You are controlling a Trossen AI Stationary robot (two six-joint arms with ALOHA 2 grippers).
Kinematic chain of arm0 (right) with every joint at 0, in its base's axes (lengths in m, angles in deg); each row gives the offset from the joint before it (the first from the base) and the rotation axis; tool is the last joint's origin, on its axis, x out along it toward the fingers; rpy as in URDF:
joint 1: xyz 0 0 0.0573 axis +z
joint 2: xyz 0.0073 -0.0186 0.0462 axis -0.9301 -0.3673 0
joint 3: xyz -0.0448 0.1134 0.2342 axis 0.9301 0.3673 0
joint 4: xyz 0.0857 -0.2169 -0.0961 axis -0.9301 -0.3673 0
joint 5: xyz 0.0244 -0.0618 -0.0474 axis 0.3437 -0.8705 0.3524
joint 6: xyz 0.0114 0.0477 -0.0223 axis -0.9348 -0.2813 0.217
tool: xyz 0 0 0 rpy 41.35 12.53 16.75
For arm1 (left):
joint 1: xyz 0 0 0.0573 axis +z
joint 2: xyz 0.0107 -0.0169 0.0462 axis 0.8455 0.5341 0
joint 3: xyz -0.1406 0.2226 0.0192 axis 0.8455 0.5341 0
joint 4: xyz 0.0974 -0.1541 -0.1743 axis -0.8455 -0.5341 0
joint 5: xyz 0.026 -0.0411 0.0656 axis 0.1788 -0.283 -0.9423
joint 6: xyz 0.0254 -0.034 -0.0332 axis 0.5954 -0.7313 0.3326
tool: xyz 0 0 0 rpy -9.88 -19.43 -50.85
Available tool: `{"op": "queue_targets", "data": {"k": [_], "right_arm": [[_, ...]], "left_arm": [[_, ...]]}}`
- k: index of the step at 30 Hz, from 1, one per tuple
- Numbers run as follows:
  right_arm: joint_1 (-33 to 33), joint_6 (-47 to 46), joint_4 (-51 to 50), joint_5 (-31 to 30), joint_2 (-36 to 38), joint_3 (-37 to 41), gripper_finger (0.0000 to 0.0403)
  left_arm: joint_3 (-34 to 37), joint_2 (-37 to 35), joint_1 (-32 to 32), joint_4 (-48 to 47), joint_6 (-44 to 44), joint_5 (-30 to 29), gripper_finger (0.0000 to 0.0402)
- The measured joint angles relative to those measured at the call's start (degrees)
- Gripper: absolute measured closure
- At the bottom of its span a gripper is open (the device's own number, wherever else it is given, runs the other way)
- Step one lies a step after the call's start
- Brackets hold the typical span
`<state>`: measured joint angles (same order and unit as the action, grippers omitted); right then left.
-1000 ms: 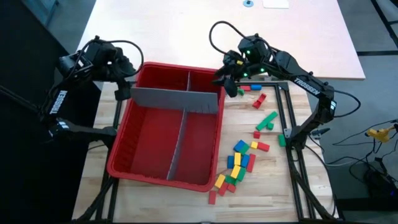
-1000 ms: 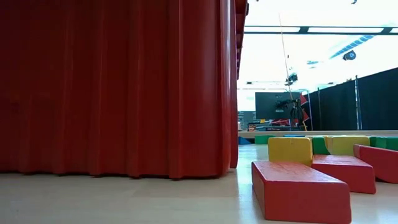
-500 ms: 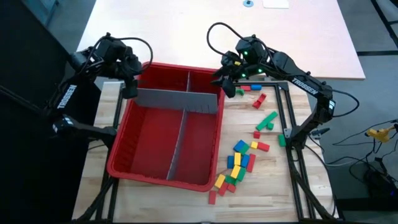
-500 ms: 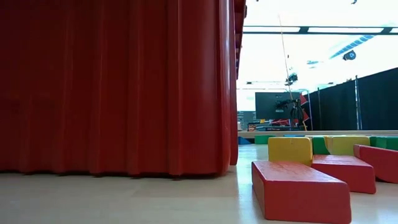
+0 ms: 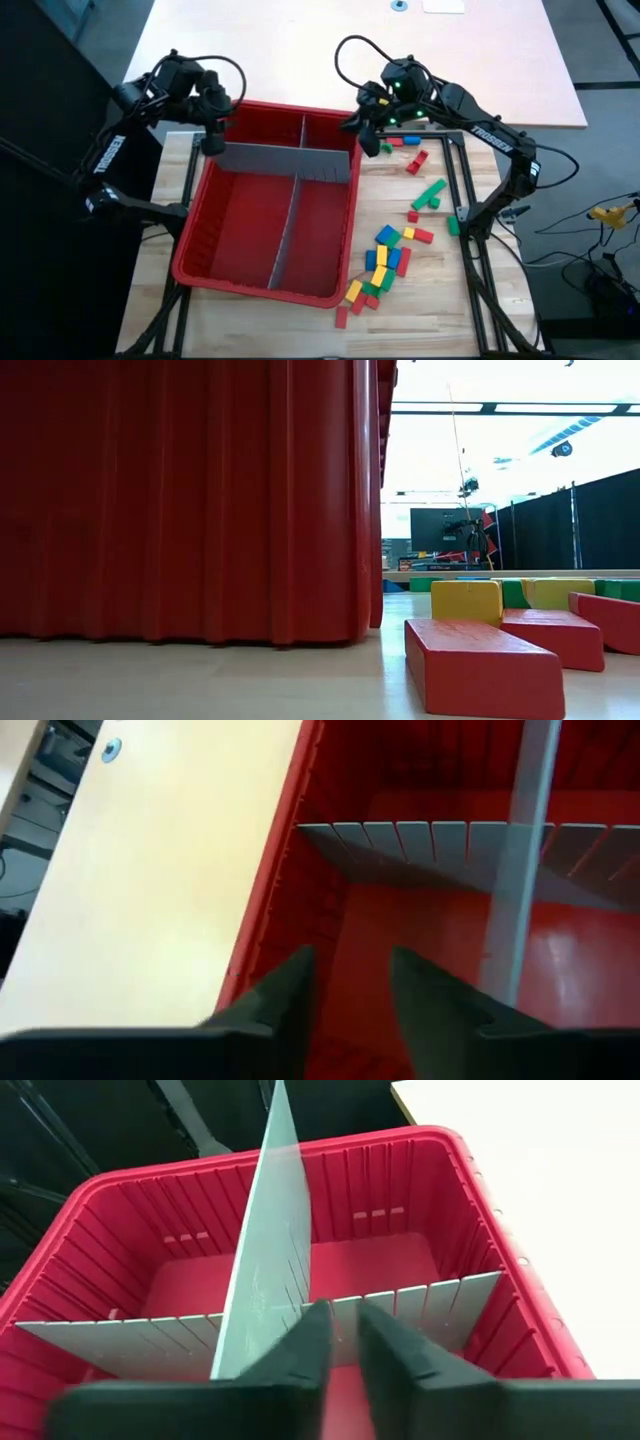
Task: Sort blocks
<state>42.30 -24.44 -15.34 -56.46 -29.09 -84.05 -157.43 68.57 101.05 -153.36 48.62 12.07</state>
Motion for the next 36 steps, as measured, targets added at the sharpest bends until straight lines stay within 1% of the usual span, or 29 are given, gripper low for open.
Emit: {"op": "queue_targets", "data": {"k": [1,3,4,7,12,15,19,24,29,34,36], "right_arm": [[0.0,0.0,0.04,0.52,0.08,0.0,0.0391],[0.12,-0.36,0.06,0.9,0.1,0.0,0.0394],[0.29,-0.42,0.06,0.89,0.08,0.02,0.0397],[1.07,-0.54,1.01,0.88,0.08,0.04,0.0401],[3.14,-1.86,4.61,0.86,0.08,0.04,0.0403],[4.4,-2.56,5.99,0.86,0.08,0.04,0.0403],[5.35,-3.12,5.97,0.59,0.12,0.04,0.0403],[5.64,-3.1,5.59,-1.61,1.12,0.58,0.0403],[5.64,-3.74,5.66,-3.94,3.73,3.16,0.0403],[6.43,-6.53,9.28,-5.82,7.59,8.77,0.0403],[7.25,-7.94,12.3,-6.76,9.22,11.84,0.0403]], "left_arm": [[0.0,-0.11,0.0,-0.2,0.0,0.19,0.0331],[0.0,-0.32,0.01,-0.78,-0.07,2.22,0.0376],[0.0,-0.46,0.04,-0.83,-0.31,3.4,0.0387],[0.0,-0.97,0.04,-0.82,-1.35,5.54,0.0398],[0.0,-1.76,0.04,-0.75,-3.3,6.41,0.0401],[0.0,-2.41,0.04,-0.16,-4.4,7.97,0.0401],[0.02,-3.1,0.0,-0.03,-5.15,9.99,0.0401],[1.08,-4.54,0.0,0.08,-5.79,10.4,0.0401],[6.89,-8.29,0.0,2.45,-7.33,10.72,0.0402],[15.06,-13.96,0.0,11.6,-10.19,11.72,0.0402],[17.7,-15.95,0.0,14.2,-11.19,11.71,0.0402]]}}
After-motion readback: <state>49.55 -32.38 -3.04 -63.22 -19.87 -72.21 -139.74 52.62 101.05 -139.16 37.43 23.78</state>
